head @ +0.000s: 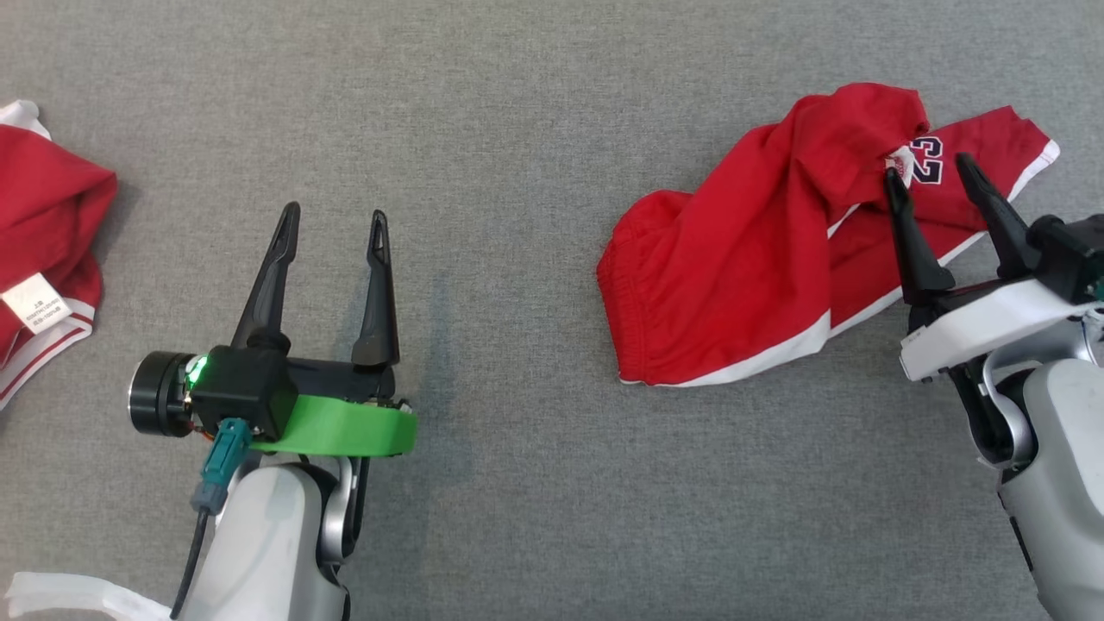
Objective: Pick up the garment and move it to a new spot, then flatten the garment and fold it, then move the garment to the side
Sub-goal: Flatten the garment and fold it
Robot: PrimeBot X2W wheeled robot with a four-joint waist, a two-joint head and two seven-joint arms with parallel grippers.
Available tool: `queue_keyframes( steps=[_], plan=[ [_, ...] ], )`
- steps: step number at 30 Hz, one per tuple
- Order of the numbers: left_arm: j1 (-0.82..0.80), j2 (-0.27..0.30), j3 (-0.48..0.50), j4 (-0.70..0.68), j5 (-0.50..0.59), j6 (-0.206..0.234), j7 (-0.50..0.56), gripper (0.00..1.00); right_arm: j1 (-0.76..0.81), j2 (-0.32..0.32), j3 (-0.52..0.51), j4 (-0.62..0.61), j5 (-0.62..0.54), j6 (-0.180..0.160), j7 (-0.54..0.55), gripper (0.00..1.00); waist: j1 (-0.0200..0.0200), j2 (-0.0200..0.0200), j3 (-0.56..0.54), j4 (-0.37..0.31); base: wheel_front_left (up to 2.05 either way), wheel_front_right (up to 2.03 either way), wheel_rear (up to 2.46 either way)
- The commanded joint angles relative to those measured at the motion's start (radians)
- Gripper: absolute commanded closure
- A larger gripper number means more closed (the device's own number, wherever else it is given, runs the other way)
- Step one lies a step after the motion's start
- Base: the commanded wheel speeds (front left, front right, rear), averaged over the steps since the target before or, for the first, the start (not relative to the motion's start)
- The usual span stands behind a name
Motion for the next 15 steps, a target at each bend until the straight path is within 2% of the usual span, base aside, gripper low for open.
queue_keyframes(
  steps=[1,2,3,4,5,9,15],
  plan=[
    [-0.021,-0.002,-0.003,0.004,0.004,0.000,-0.001,0.00,-0.024,-0.007,0.013,0.026,0.021,-0.001,0.006,0.00,0.0000,-0.0001,0.012,0.013,0.00,0.00,0.00],
    [-0.023,-0.002,-0.004,0.005,0.004,0.000,-0.001,0.00,-0.036,-0.012,0.022,0.039,0.027,-0.001,0.009,0.00,0.0000,-0.0001,0.012,0.014,0.00,0.00,0.00],
    [-0.023,-0.003,-0.005,0.006,0.003,0.000,-0.001,0.00,-0.046,-0.016,0.035,0.053,0.043,-0.001,0.012,0.55,0.0000,-0.0001,0.012,0.015,0.00,0.00,0.00],
    [-0.022,-0.003,-0.004,0.007,0.003,0.000,-0.001,0.00,-0.055,-0.019,0.042,0.063,0.053,-0.001,0.011,0.68,0.0000,-0.0001,0.011,0.015,0.00,0.00,0.00],
    [-0.016,-0.005,-0.001,0.008,0.005,0.005,-0.001,0.00,-0.068,-0.034,0.069,0.085,0.087,-0.001,-0.015,1.00,0.0000,-0.0001,0.003,0.009,0.00,0.00,0.00],
    [0.000,-0.004,0.007,0.010,0.009,0.006,-0.001,0.00,-0.028,-0.034,0.053,0.067,0.116,-0.001,-0.040,1.00,0.0000,-0.0001,-0.014,-0.009,0.00,0.00,0.00],
    [0.017,0.002,0.016,0.007,0.014,0.002,-0.001,0.00,0.099,-0.013,-0.051,-0.034,0.137,-0.001,-0.047,1.00,0.0000,-0.0001,-0.038,-0.049,0.00,0.00,0.00]
  ],
)
